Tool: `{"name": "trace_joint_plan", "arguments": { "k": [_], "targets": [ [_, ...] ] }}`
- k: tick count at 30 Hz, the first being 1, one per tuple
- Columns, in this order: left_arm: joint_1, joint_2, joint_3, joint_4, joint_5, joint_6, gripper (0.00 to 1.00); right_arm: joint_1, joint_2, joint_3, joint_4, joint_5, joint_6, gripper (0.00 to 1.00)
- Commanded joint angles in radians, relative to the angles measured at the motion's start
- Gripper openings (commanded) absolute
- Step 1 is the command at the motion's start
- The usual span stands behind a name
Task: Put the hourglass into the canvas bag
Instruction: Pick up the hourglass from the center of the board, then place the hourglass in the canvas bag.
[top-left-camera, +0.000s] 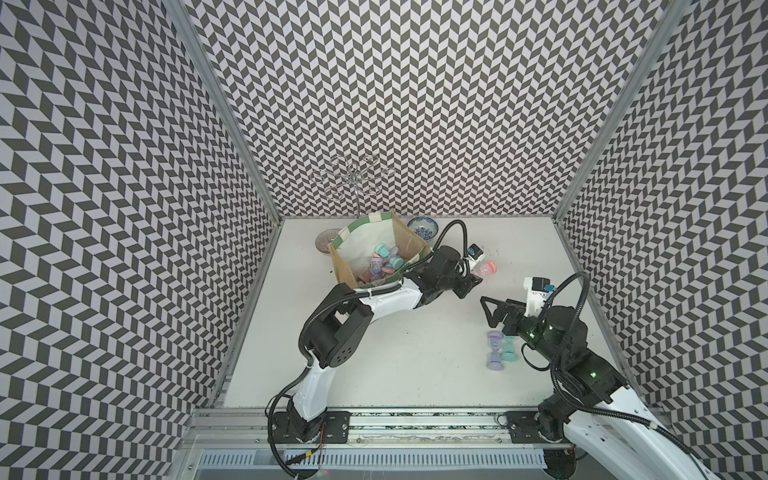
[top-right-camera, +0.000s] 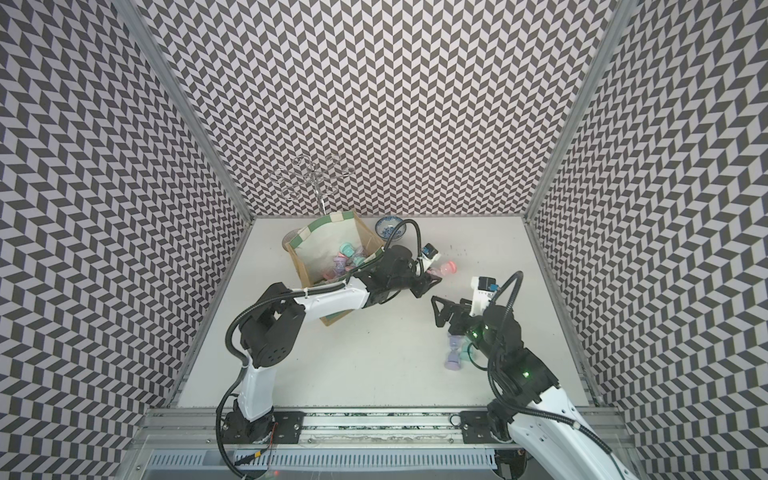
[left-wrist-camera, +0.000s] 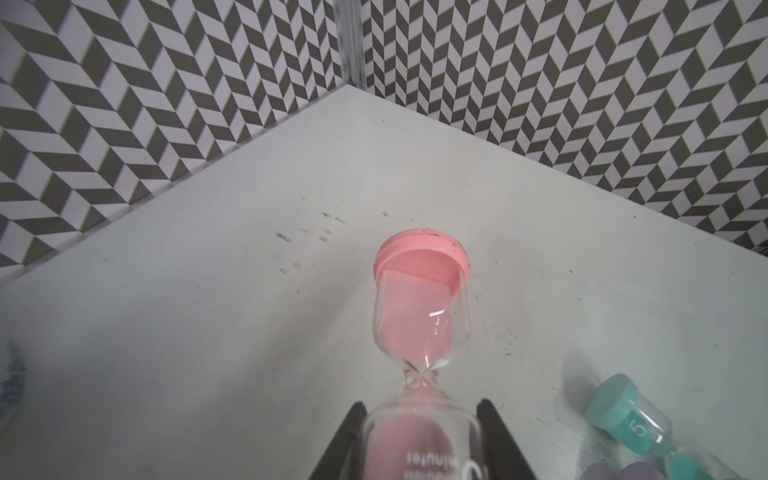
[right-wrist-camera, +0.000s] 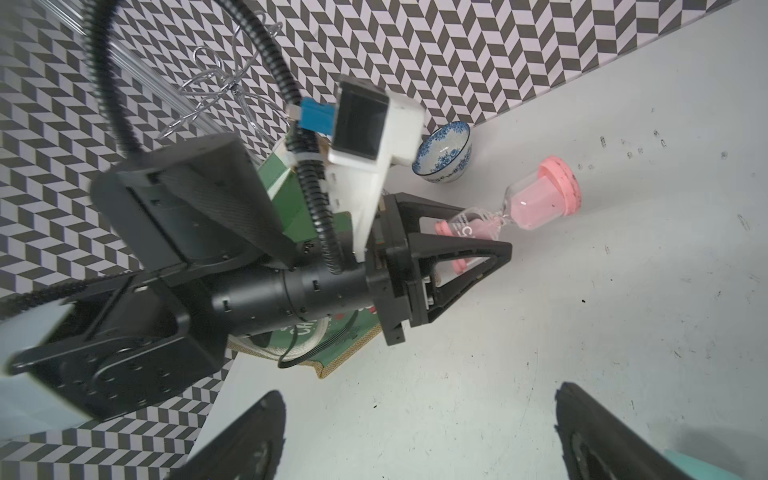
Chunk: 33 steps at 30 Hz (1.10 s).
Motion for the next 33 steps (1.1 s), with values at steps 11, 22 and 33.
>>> {"name": "trace_joint_plan", "arguments": {
  "k": [11,22,33],
  "targets": [
    [-0.014,-0.414,-0.123,-0.072,-0.151,-0.156,0.24,-0.005,-0.018,0.06,0.219,-0.264,-0.05,0.99],
    [0.002,-0.666,-0.16,-0.301,-0.49,-0.237,0.24,-0.001,0.071,0.048,0.397,-0.419,-0.022,0.99],
    [0.121,-0.713,-0.17,-0.483,-0.642,-0.302,0.24,0.045,0.25,0.059,0.484,-0.422,-0.004,0.99]
  ]
}}
